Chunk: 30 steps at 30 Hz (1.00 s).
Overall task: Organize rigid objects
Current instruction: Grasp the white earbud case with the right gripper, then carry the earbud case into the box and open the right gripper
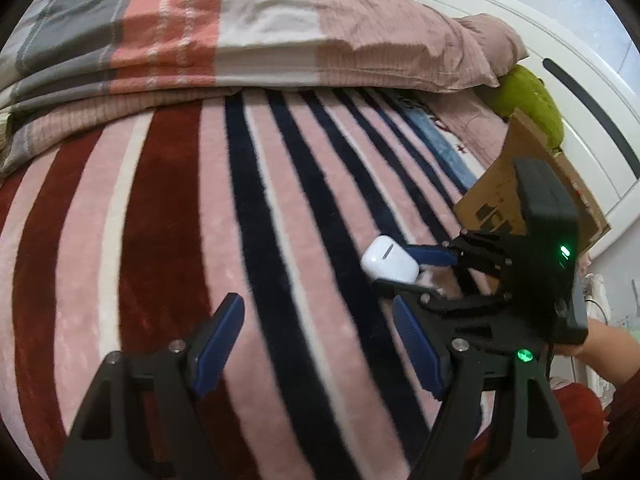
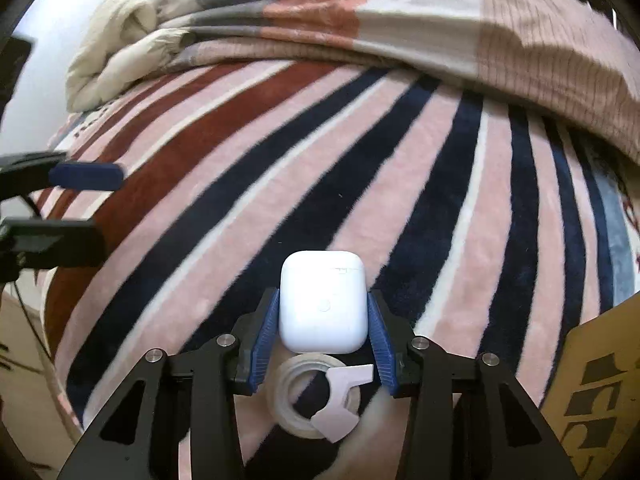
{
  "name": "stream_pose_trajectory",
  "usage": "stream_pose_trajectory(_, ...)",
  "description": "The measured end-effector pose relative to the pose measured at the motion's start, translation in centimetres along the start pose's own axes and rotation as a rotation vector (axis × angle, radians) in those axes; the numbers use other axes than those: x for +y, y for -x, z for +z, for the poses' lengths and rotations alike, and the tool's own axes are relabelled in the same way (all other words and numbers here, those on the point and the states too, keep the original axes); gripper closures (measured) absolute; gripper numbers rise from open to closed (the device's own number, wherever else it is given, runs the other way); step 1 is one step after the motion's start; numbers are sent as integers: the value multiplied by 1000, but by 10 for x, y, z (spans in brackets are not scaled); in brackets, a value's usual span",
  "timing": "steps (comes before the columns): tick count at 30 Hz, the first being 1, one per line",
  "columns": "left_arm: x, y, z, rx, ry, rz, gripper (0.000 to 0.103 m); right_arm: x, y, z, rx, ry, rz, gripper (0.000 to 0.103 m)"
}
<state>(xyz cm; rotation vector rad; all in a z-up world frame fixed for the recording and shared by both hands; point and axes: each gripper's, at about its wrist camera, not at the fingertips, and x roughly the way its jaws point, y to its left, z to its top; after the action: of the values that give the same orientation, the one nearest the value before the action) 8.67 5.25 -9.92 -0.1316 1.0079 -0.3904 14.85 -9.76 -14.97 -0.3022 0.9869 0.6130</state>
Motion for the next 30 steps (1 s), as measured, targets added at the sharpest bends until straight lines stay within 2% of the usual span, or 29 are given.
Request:
stream_pose_trajectory(6, -33, 11, 19, -36, -43, -111, 29, 24, 53, -2, -125, 57, 38, 64)
stream_pose_trajectory(11, -66, 28, 38, -81, -92, -209, 31, 34, 105, 2, -238, 64, 36, 64)
stream_pose_trajectory(15, -95, 40, 57, -116, -134, -274, 57, 25, 144, 7, -315, 45, 19, 64)
stream_pose_trajectory(18, -121, 43, 72, -132, -177, -293, 65, 13, 167, 5, -355, 27, -18, 64)
stream_pose_trajectory(23, -170, 28, 95, -107, -235, -305, 66, -23, 193, -7, -379, -62, -62, 64)
stream_pose_trajectory(30, -234, -16, 119, -12, -300, -343, 66, -79, 216, -32, -347, -226, -141, 64)
